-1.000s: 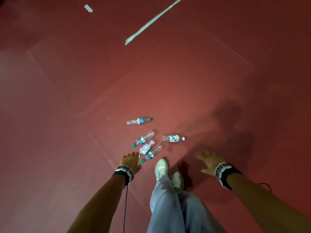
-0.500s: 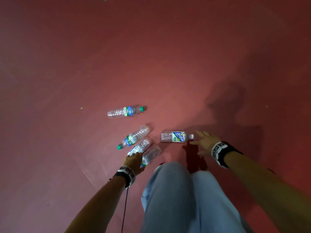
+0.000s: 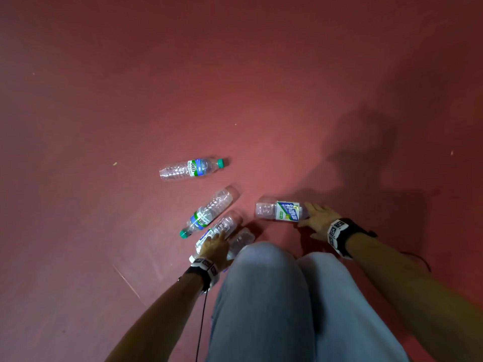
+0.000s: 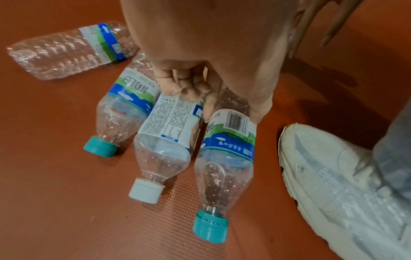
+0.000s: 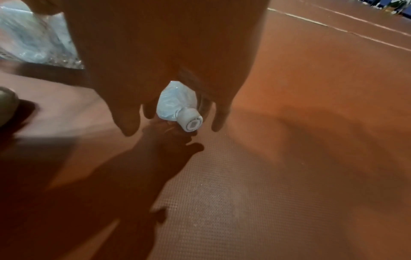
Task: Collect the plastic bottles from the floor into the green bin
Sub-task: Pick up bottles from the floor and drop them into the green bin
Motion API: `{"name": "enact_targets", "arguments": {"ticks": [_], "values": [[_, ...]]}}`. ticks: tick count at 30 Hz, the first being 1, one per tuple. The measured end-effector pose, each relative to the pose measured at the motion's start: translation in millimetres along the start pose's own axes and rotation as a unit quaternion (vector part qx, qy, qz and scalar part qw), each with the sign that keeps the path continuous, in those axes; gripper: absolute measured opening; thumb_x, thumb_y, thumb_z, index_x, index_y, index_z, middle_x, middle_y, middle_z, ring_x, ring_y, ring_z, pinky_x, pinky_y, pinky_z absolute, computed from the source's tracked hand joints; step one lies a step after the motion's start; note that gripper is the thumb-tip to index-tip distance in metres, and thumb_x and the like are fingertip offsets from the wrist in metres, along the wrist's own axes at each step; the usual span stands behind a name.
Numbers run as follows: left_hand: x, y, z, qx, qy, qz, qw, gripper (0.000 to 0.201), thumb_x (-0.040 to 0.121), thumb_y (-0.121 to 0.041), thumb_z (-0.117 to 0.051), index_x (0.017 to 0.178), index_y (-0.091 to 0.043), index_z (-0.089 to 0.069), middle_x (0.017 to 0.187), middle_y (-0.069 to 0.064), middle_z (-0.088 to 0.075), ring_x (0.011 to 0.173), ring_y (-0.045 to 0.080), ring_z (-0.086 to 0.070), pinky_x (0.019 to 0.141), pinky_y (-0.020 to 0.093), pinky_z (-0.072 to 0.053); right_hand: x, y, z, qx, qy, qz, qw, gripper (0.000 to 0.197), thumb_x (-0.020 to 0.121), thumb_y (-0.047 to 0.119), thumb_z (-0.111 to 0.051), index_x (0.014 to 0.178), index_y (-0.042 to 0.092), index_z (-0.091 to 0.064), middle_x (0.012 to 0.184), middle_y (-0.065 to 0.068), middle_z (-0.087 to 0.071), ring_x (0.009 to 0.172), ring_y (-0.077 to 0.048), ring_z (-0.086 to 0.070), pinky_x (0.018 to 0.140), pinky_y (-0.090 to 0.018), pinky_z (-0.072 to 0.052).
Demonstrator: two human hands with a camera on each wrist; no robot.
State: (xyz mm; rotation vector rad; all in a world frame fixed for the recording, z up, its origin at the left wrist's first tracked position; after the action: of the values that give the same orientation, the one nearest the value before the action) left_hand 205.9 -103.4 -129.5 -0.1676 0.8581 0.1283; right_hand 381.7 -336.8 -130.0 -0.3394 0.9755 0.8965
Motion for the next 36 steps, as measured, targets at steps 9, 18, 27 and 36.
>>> {"name": "enact_targets", "arguments": {"ticks": [9,18,27,36], "values": [[-110.2,17.0,83.4,0.008,-0.022,0.060,0.998,0.061,0.083,-0.061,-0.067,0.118,-0.010,-0.068,0.136,0.010,-0.053,0.118,0.032,-0.056,0.102,0.039,-0.044,-128.9,-15.3,63.5,0.446,-0.050,-0.198,0.872,0.077,0.081,0.065,-0.066,0.142,0.027,-0.040,0.144,-0.003,-0.047,0.131,-0.028,-0.050,0.099,-0.036,-0.037],[-295.2,7.6,270.4,-0.140,-0.053,0.114,0.982,0.062,0.083,-0.051,-0.075,0.124,-0.010,-0.054,0.123,0.008,-0.057,0.108,0.029,-0.061,0.092,0.040,-0.051,-330.9,30.1,196.8,0.477,-0.096,-0.120,0.865,0.019,0.082,0.046,-0.051,0.096,0.037,-0.062,0.110,0.011,-0.068,0.097,-0.023,-0.065,0.094,-0.039,-0.051],[-430.0,-27.5,458.5,-0.295,-0.111,0.091,0.945,0.069,0.074,-0.056,-0.082,0.119,-0.013,-0.054,0.109,0.006,-0.069,0.095,0.027,-0.068,0.079,0.035,-0.054,-542.1,70.5,369.5,0.467,-0.288,-0.195,0.813,0.017,0.099,0.028,-0.043,0.113,0.021,-0.051,0.107,-0.021,-0.066,0.094,-0.040,-0.064,0.072,-0.039,-0.043],[-535.8,-33.4,557.5,-0.386,-0.260,0.067,0.883,0.077,0.064,-0.076,-0.067,0.120,-0.024,-0.063,0.107,-0.005,-0.072,0.094,0.018,-0.070,0.084,0.037,-0.059,-654.0,101.3,470.1,0.558,-0.436,-0.101,0.699,0.036,0.100,0.022,-0.049,0.134,0.029,-0.049,0.110,0.000,-0.065,0.094,-0.023,-0.059,0.080,-0.030,-0.043]]}}
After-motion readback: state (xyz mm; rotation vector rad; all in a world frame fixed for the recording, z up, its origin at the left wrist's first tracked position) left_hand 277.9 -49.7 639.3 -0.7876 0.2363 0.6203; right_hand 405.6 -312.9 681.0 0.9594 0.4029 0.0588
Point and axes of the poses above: each hand's wrist, its own x-axis towards the middle knuckle, its own z-axis out of the back of the hand, y = z × x, the point moved 9 cm from there along x, towards the middle knuckle
